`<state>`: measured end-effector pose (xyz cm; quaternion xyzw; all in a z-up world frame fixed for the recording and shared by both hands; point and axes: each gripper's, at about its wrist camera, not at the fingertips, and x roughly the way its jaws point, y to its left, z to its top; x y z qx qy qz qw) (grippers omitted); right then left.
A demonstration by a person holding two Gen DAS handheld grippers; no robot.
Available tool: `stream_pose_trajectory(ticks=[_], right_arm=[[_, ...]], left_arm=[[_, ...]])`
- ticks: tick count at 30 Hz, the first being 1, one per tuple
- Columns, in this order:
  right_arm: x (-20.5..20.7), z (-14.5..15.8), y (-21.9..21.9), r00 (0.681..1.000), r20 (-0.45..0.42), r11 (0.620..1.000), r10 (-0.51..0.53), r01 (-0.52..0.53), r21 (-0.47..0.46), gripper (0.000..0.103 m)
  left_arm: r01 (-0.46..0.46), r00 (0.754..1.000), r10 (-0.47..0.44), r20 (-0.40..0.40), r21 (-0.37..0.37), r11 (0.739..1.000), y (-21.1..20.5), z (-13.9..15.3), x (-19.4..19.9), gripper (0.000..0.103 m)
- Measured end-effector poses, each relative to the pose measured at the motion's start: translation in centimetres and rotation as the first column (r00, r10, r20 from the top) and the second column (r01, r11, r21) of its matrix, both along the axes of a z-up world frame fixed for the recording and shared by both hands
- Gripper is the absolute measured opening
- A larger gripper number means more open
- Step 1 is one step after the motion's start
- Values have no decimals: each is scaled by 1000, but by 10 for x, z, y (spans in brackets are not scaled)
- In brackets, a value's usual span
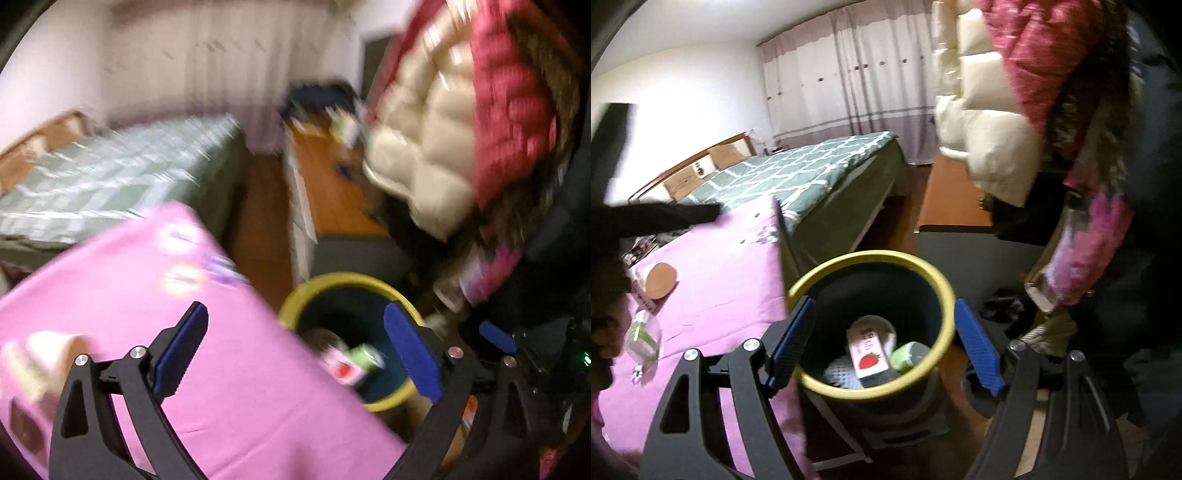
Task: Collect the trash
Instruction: 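Carry the milk carton over the yellow bin and open the left gripper, then grasp the clear jar with green lid with the right gripper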
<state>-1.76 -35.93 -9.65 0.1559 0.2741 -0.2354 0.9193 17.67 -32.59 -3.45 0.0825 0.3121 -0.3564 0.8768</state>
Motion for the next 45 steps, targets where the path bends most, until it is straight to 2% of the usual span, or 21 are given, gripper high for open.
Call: stream_pose_trajectory(ticks=[2,4,6,7,9,12,15,20,22,24,29,32,37,45], right_arm=[[13,2,14,999,-3,999,39,-39,-10,73],[26,4,30,997,-9,997,79,-79,-18,74],[36,4,44,994,-17,993,112,-112,-24,74],[38,4,49,993,-19,992,119,-120,-27,74],[47,6,63,989,-26,989,145,-146,-37,74],[62,11,88,982,-37,981,183,-185,-59,74],[73,15,108,975,-45,973,217,-220,-68,75],[91,14,137,958,-68,957,278,-283,-69,76],[100,13,152,947,-88,947,308,-315,-68,76],[106,12,163,936,-90,937,339,-345,-57,76],[120,11,197,902,-80,902,424,-428,-46,76],[129,6,220,873,-86,874,481,-485,-36,76],[153,-11,254,836,-129,842,533,-540,-18,76],[182,-39,272,817,-219,840,534,-542,27,76]], left_arm=[[-107,990,110,88,-42,993,47,10,-4,98],[-216,960,225,167,-70,974,93,14,-8,98],[-344,907,355,225,-91,935,147,11,-8,98],[-381,889,393,233,-97,919,164,9,-7,98],[-499,824,508,251,-103,860,212,-3,0,98],[-624,734,627,261,-105,775,270,-20,13,98],[-703,663,707,248,-117,701,316,-35,20,98],[-791,563,789,247,-118,601,370,-57,25,98],[-810,543,813,212,-122,573,387,-65,25,98],[-840,509,840,188,-106,533,398,-73,27,98],[-874,460,873,163,-88,478,409,-82,35,98],[-885,443,883,154,-82,458,412,-86,37,98],[-886,447,885,133,-71,458,411,-89,42,98],[-880,458,880,124,-78,469,409,-90,44,98]])
